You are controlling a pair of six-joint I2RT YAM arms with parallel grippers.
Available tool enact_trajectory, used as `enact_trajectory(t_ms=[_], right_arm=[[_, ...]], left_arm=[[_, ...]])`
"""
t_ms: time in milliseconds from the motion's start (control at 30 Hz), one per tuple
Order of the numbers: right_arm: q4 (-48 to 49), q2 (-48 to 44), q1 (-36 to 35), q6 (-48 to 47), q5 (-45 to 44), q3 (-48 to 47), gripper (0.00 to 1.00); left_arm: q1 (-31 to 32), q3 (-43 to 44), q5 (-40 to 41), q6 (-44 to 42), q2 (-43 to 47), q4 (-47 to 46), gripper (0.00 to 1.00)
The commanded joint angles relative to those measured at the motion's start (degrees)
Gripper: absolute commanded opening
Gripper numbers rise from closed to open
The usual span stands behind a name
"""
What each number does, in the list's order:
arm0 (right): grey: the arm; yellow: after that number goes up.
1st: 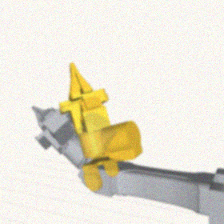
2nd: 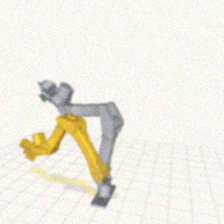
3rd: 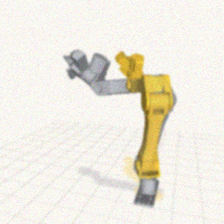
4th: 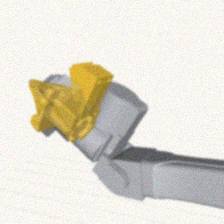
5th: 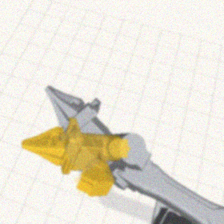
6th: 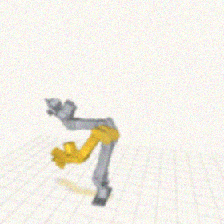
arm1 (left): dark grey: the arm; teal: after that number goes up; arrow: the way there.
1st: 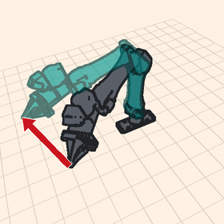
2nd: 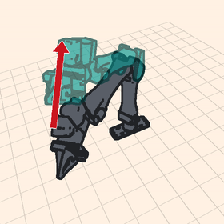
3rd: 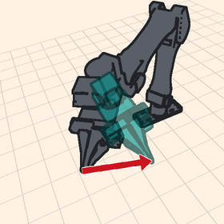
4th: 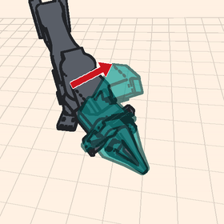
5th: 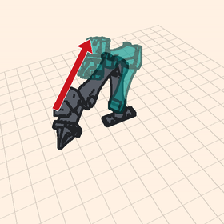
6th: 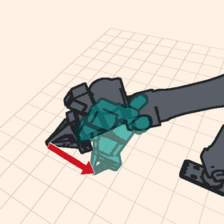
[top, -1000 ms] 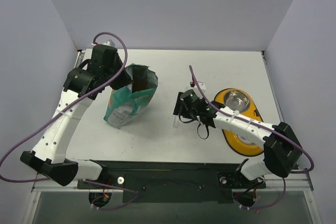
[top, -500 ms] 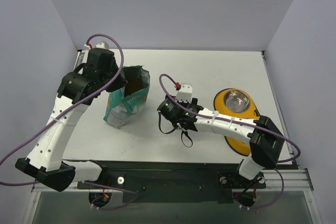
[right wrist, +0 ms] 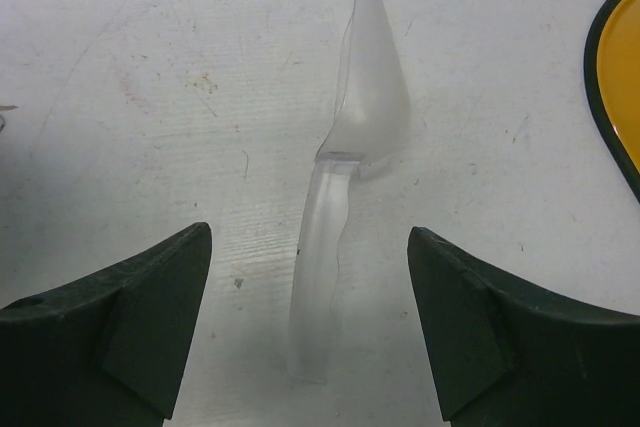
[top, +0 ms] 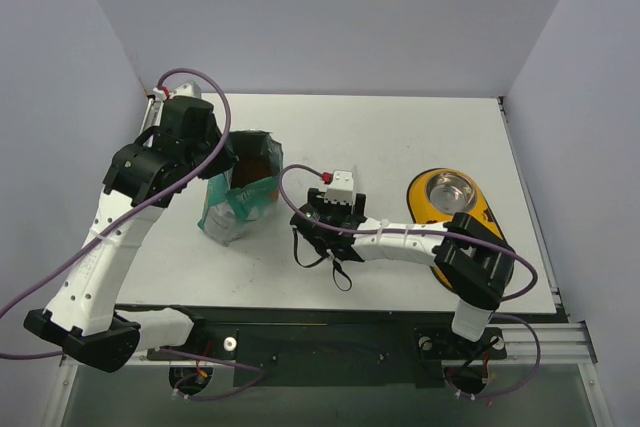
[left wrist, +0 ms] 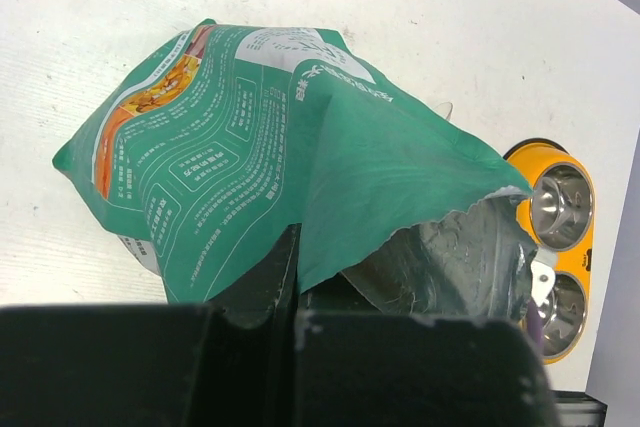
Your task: Serve the pet food
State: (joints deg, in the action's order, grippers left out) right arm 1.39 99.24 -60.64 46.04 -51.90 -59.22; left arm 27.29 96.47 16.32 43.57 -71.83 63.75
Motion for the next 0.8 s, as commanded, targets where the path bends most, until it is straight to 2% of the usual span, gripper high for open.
enact_trajectory(t_ms=[0, 200, 333, 667, 767], right_arm=[[3.54, 1.21, -0.88, 3.87, -7.24, 1.39, 0.73], [5.37, 5.25, -0.97, 7.48, -6.73, 3.06, 0.69], [8.10, 8.50, -0.88, 8.71, -5.93, 3.58, 0.60], [7.66, 14.39, 0.26, 12.58, -7.60, 3.32, 0.59], [11.08, 16.59, 1.57, 11.10, -6.47, 4.72, 0.53]], left_arm=[[0.13, 3.99, 2.40, -0.77, 2.66, -1.53, 0.00], [0.13, 0.83, 4.60, -1.21, 4.16, -3.28, 0.00], [0.13, 0.30, 5.04, -0.86, 3.19, -3.89, 0.00], [0.22, -0.84, 2.58, 0.99, 1.43, -5.82, 0.00], [0.22, -1.63, 3.02, 2.04, 1.70, -6.18, 0.00]])
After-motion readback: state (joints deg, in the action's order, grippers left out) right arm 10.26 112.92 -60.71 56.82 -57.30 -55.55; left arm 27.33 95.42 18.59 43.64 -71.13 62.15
